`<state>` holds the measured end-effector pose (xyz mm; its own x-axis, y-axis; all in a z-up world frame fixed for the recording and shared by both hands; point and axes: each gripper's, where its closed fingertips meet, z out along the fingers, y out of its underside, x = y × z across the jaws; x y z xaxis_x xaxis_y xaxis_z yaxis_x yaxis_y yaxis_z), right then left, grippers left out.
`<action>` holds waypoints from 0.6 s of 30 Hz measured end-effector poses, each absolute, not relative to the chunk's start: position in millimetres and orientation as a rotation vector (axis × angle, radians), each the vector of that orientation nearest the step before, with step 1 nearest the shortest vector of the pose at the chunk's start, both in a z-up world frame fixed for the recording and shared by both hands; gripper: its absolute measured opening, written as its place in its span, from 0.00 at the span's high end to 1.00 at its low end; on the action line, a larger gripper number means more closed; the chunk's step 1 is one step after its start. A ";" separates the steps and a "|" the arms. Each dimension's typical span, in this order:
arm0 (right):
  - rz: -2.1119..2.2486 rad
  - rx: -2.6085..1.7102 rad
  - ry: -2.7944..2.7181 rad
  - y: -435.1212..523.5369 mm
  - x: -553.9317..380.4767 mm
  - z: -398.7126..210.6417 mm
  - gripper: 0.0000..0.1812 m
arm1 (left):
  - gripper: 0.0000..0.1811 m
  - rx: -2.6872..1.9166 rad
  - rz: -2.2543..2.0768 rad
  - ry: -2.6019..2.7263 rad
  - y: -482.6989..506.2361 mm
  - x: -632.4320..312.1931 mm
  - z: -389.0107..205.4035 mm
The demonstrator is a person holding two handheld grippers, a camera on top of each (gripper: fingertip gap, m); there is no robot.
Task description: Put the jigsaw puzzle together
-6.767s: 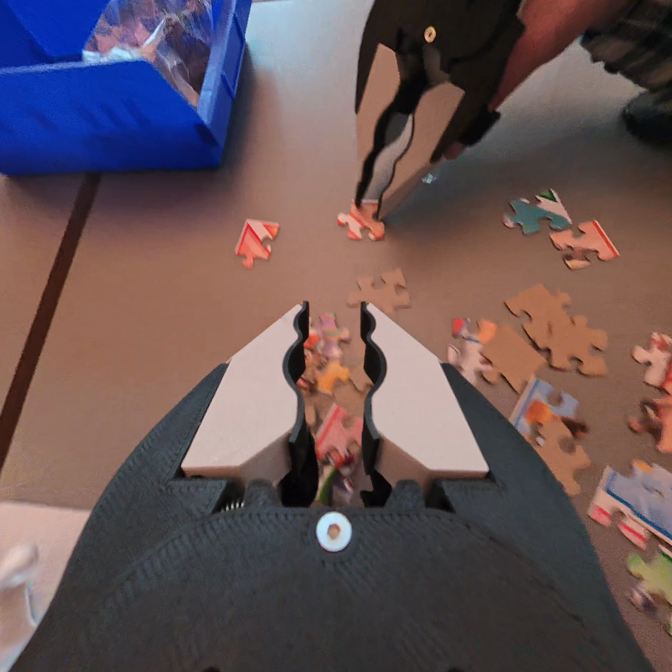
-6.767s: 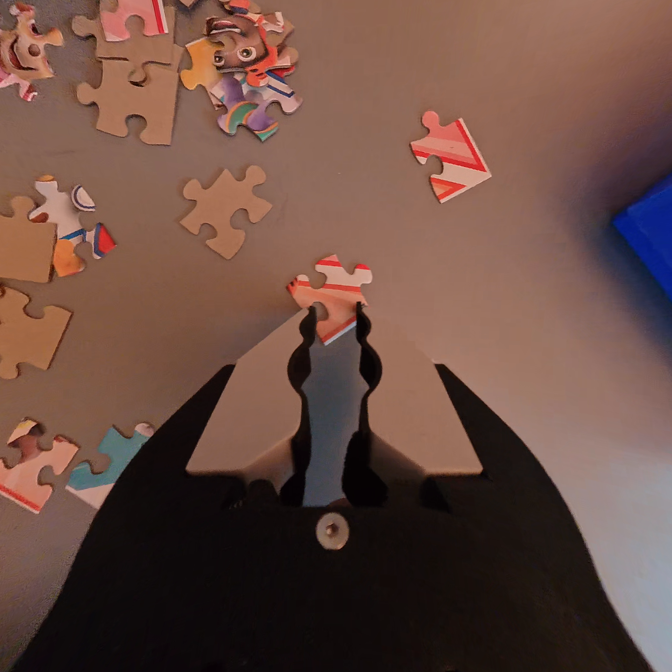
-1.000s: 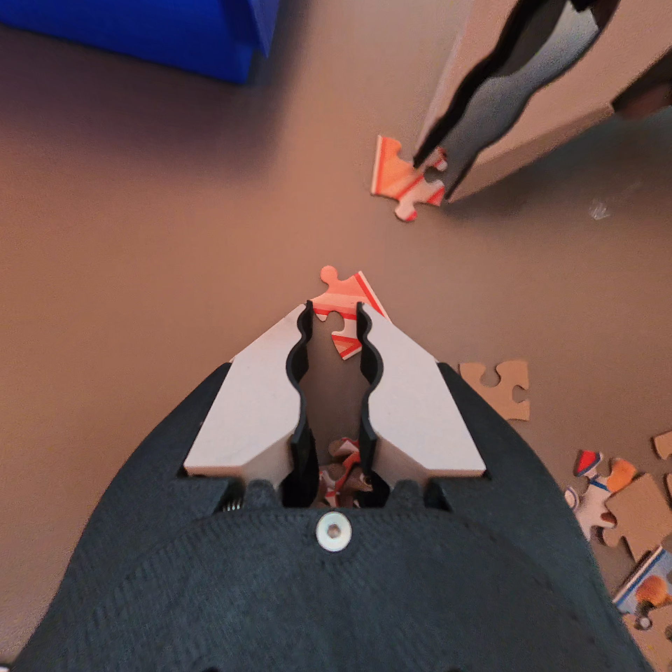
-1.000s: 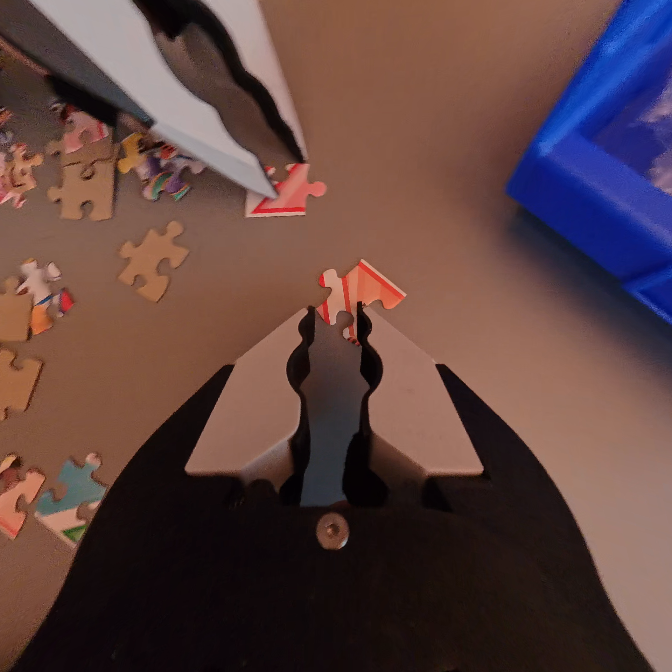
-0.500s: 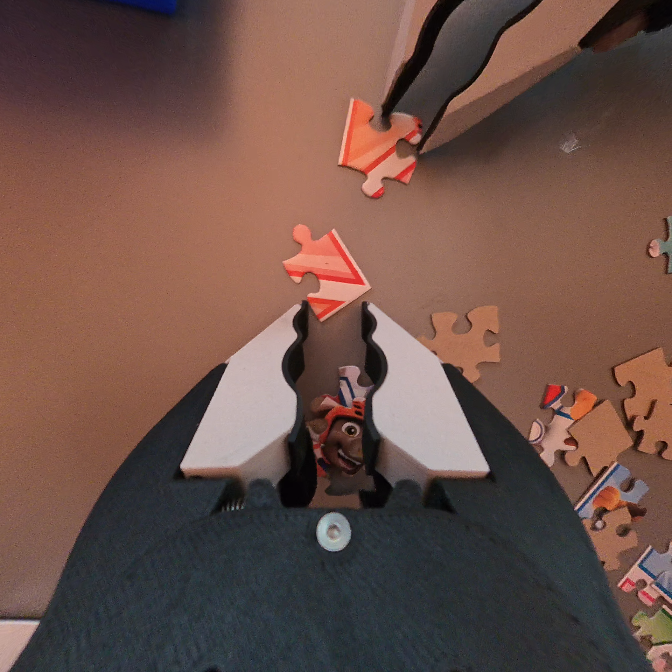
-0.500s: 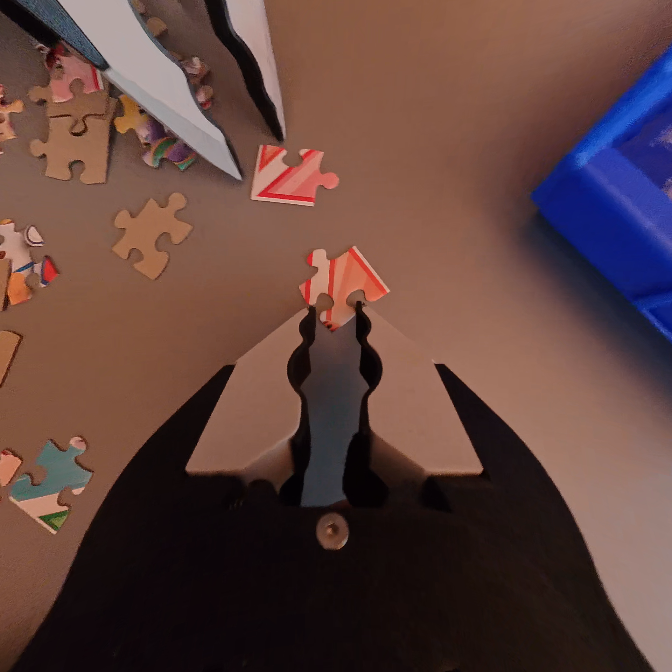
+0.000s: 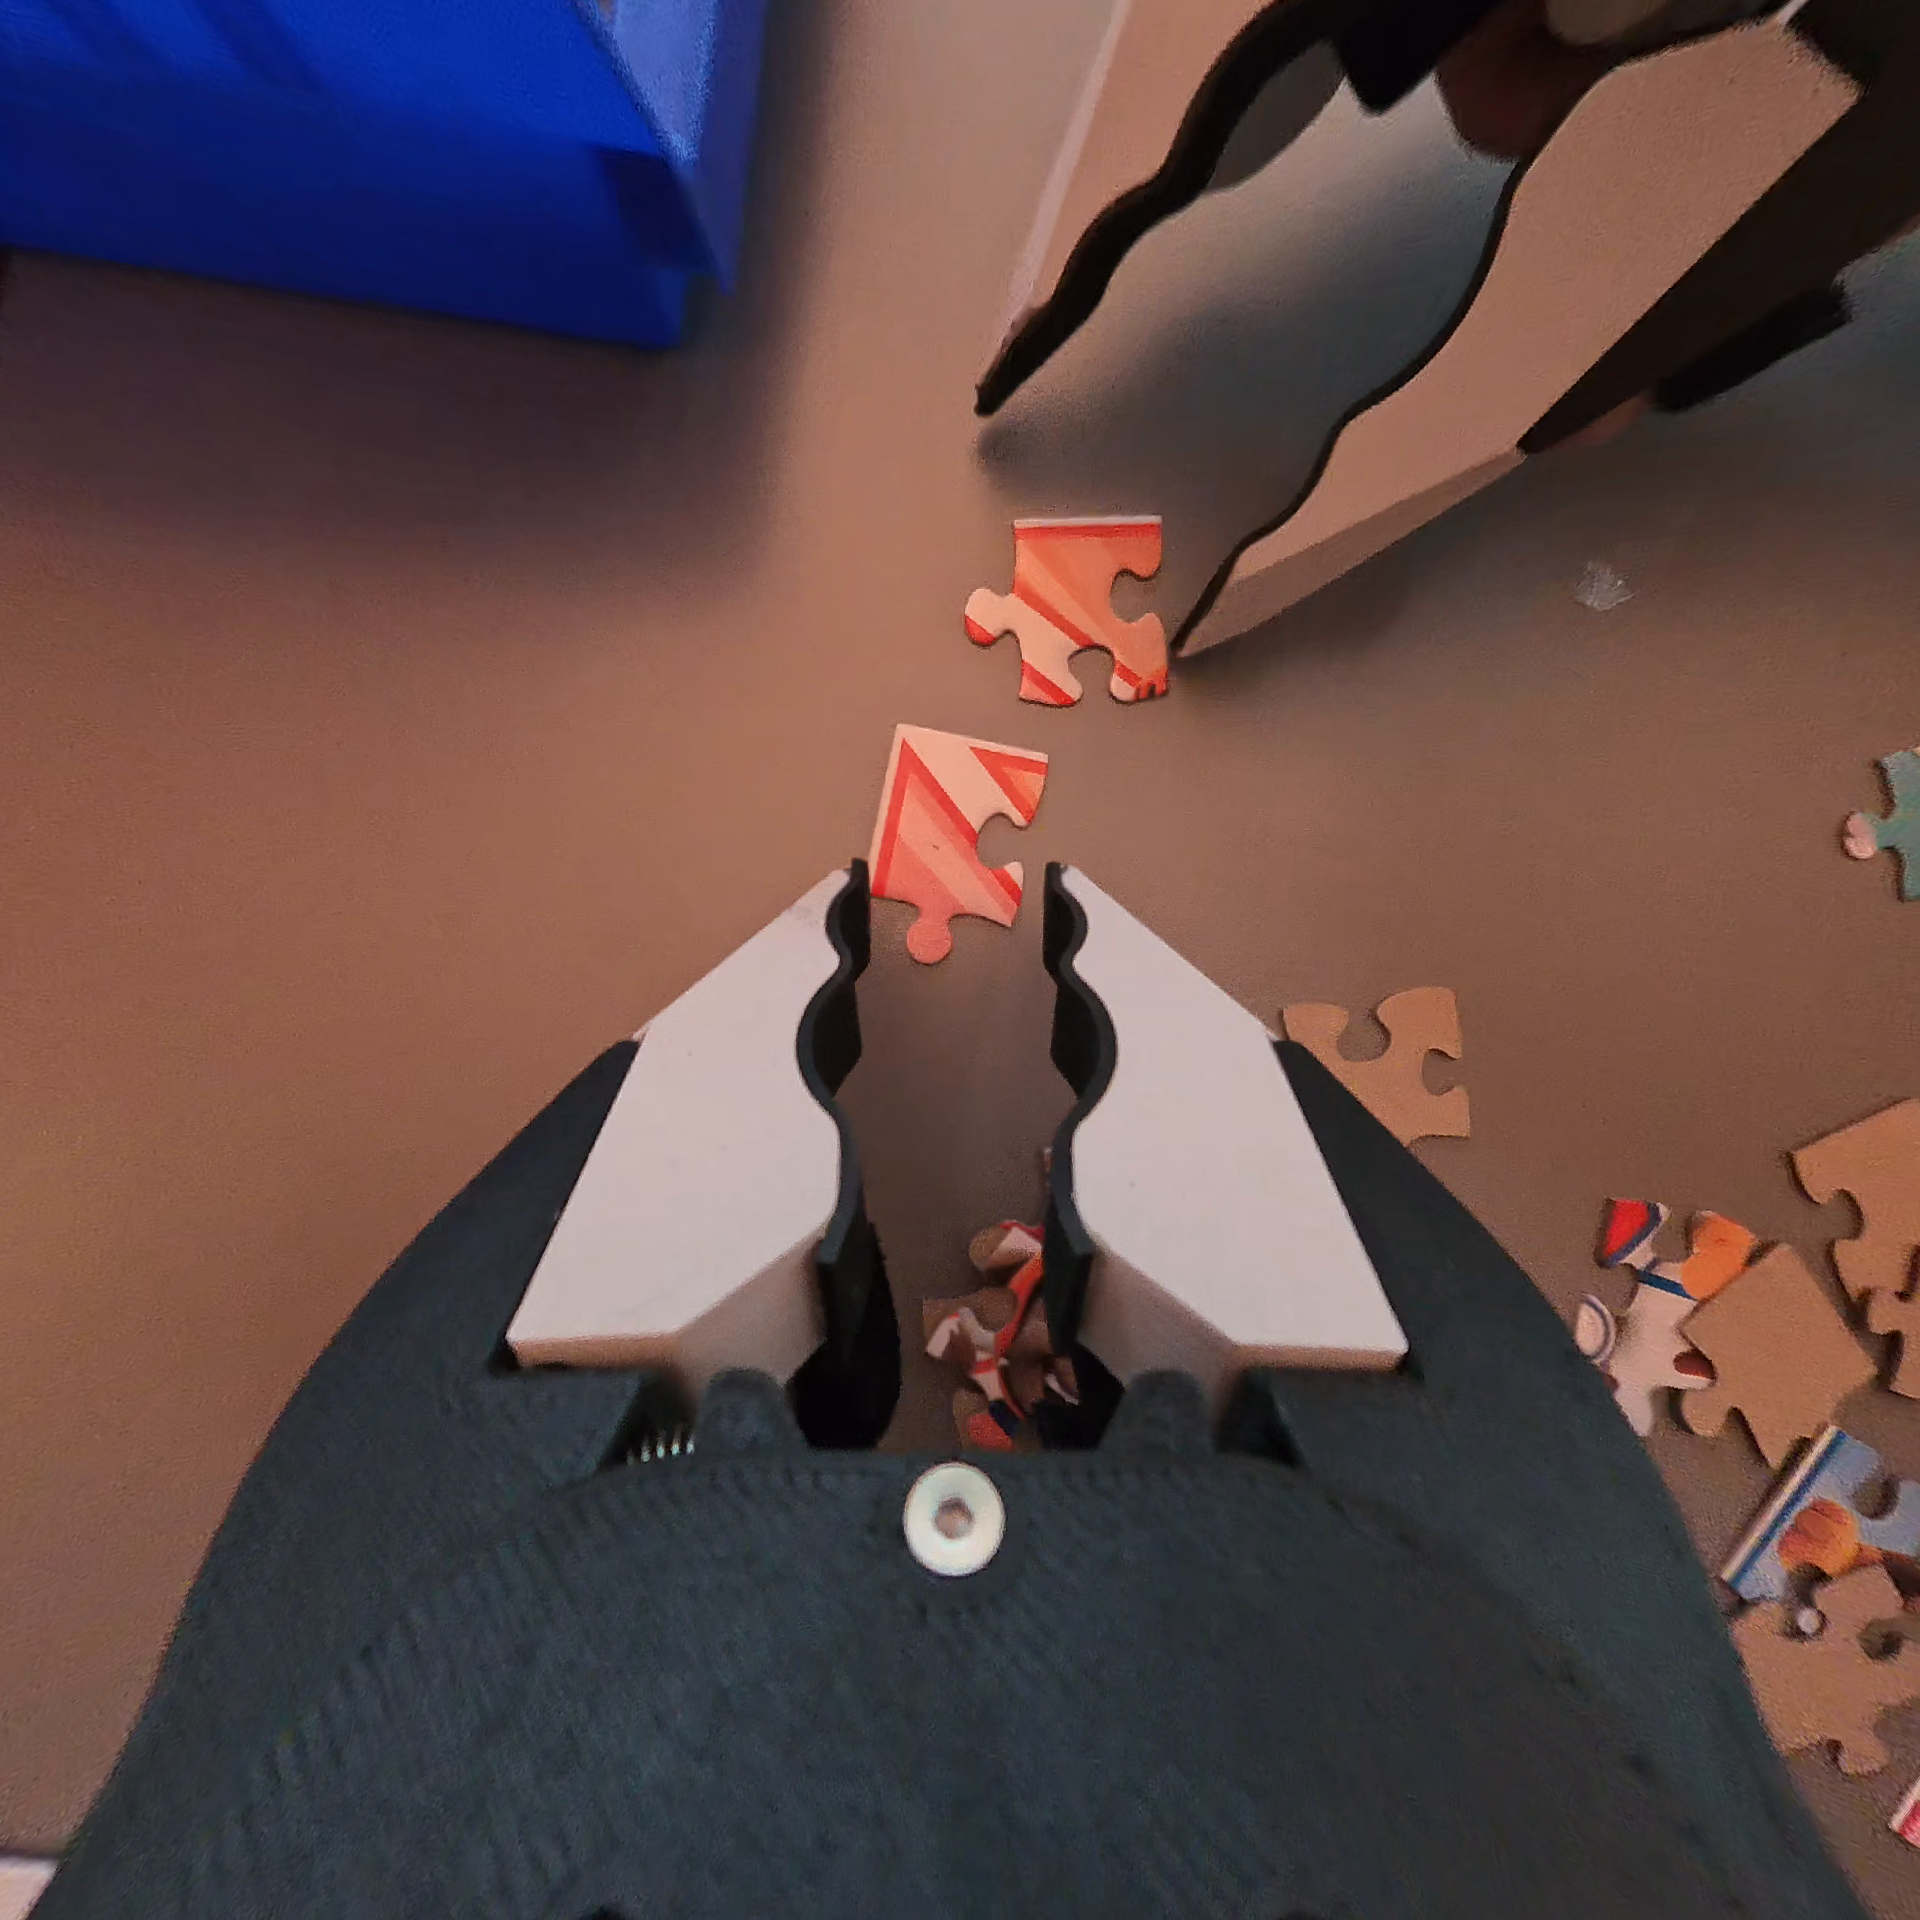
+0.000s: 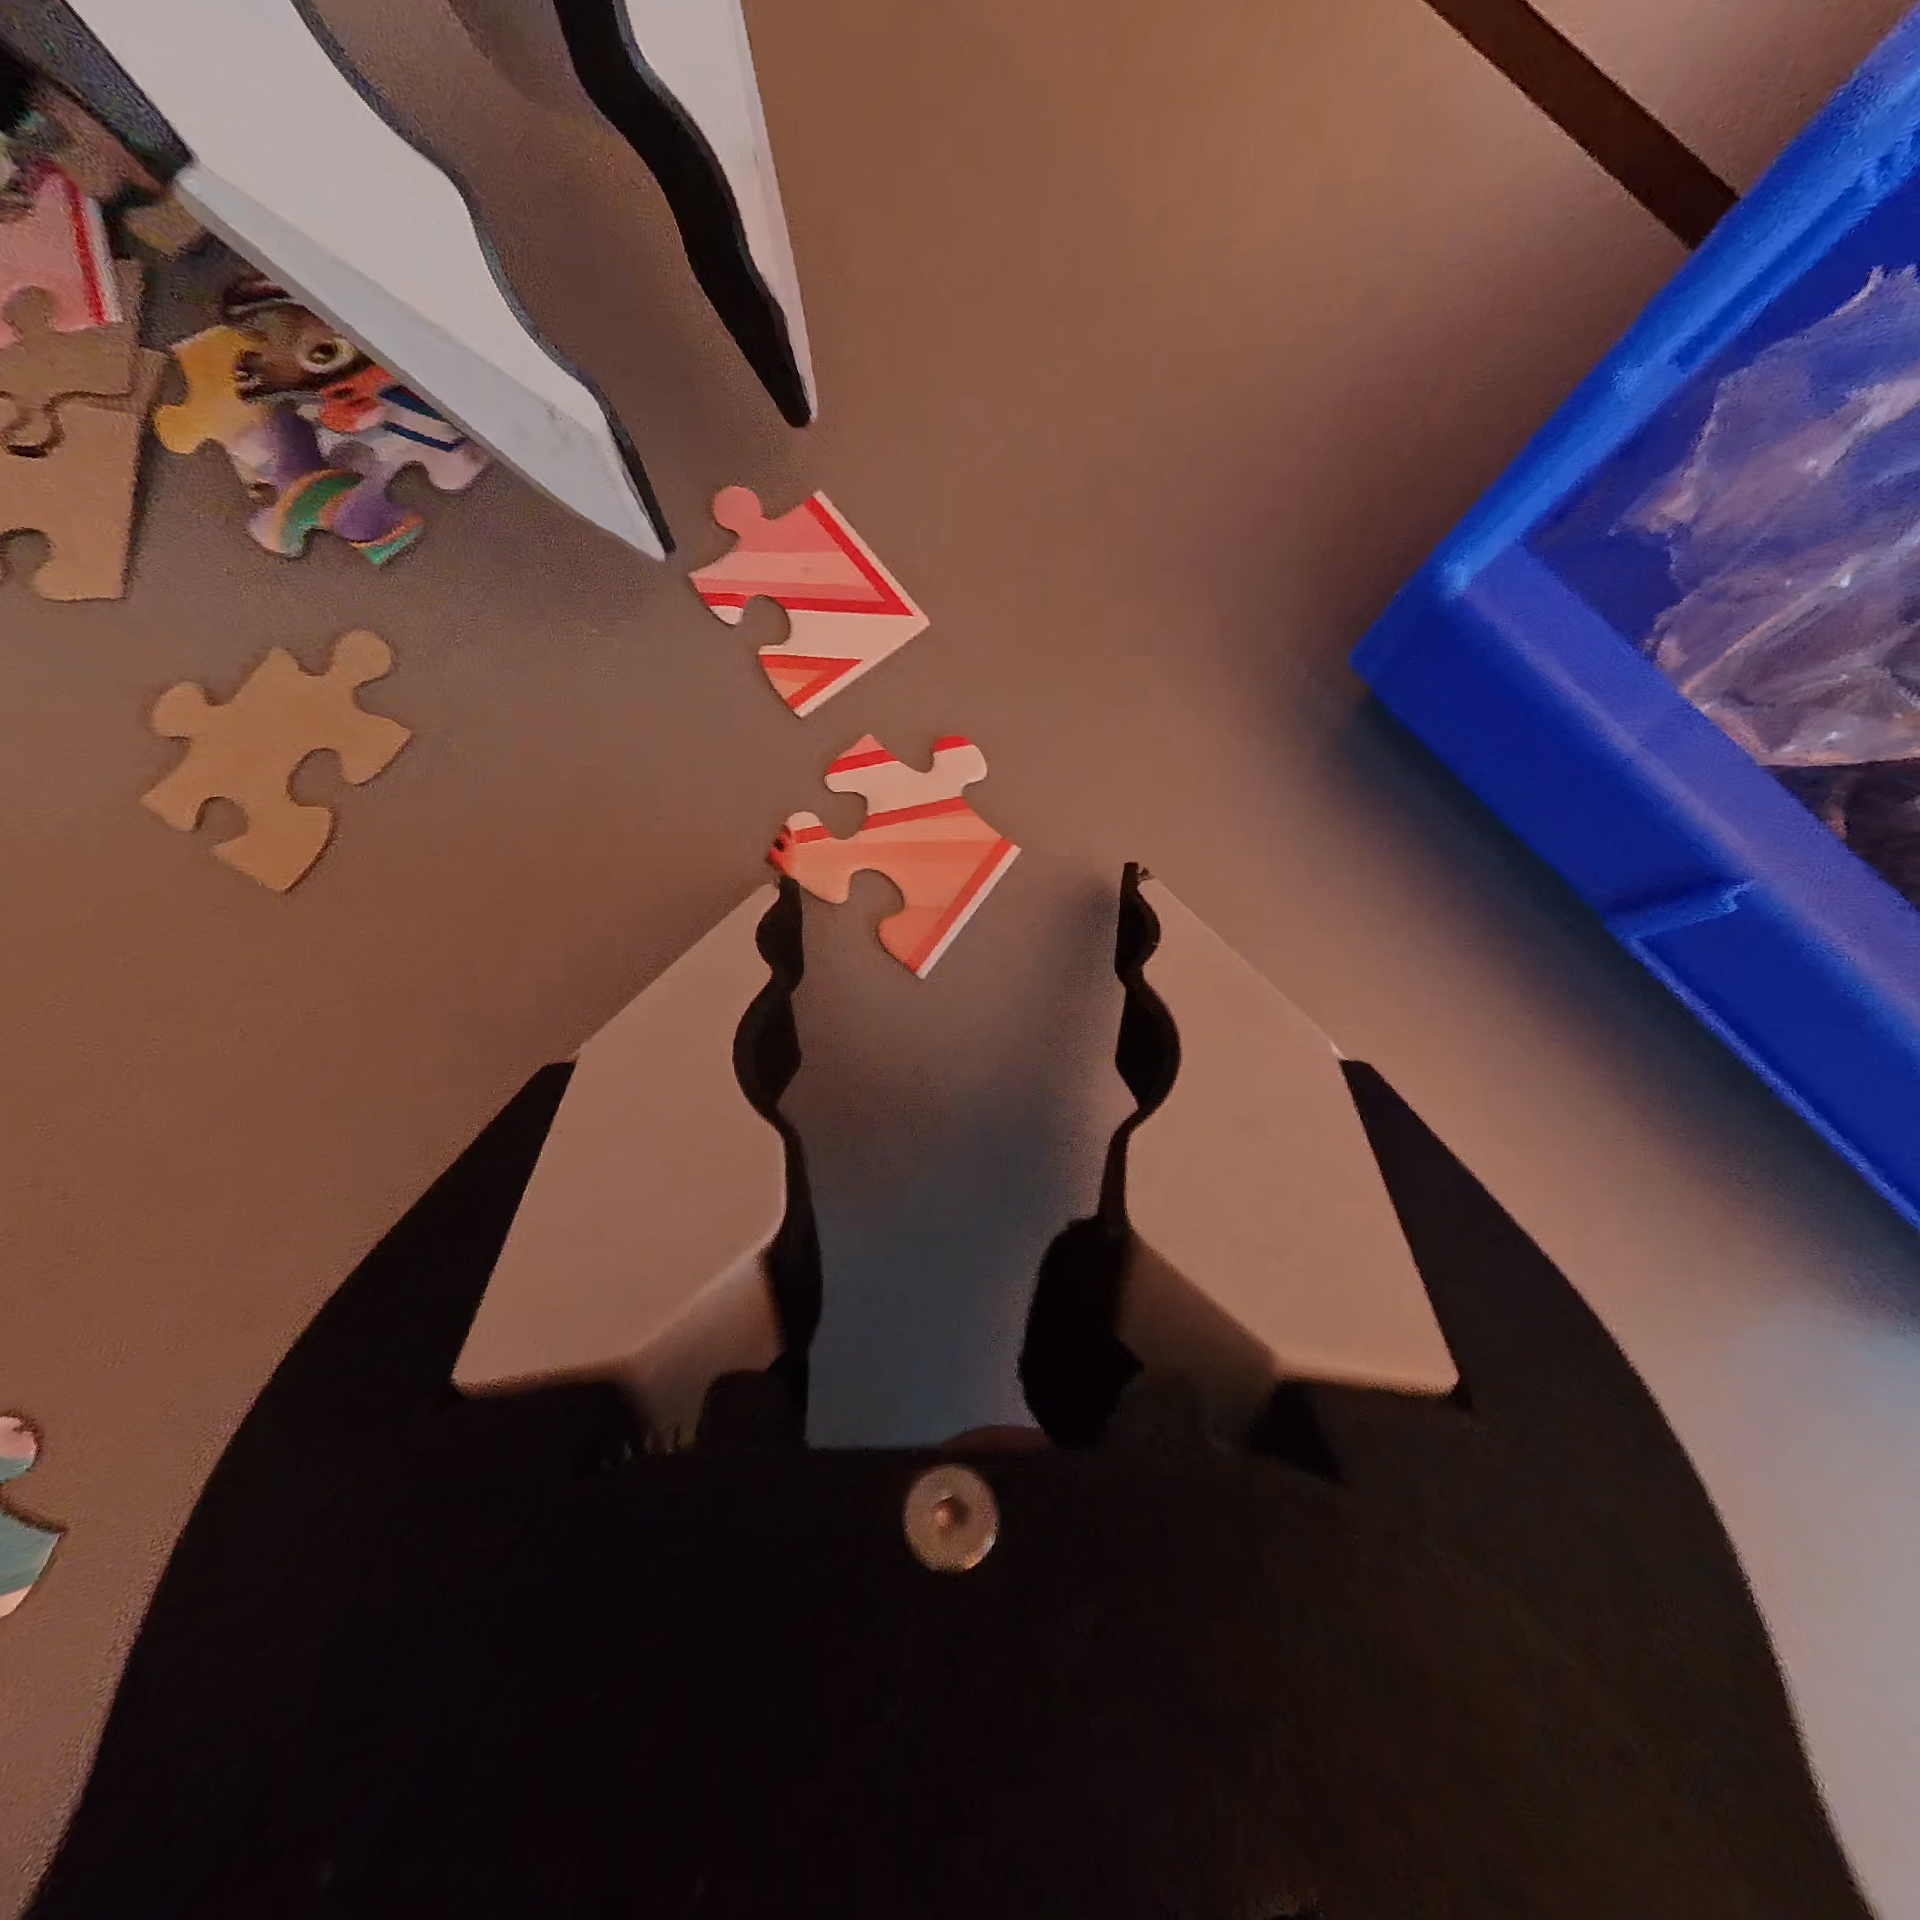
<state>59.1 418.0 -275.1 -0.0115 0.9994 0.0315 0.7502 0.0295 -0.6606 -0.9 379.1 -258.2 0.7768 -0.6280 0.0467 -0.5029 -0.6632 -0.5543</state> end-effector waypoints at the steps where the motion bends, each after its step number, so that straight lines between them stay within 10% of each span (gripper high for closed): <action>1: 0.680 -1.788 -1.812 416.1 56.9 -277.8 0.67 | 0.82 -2.446 -0.352 0.836 379.9 -0.8 -259.5; 18: 0.781 -1.681 -1.962 381.2 49.2 -276.9 0.81 | 0.90 -2.458 -0.325 0.778 386.6 -10.7 -277.1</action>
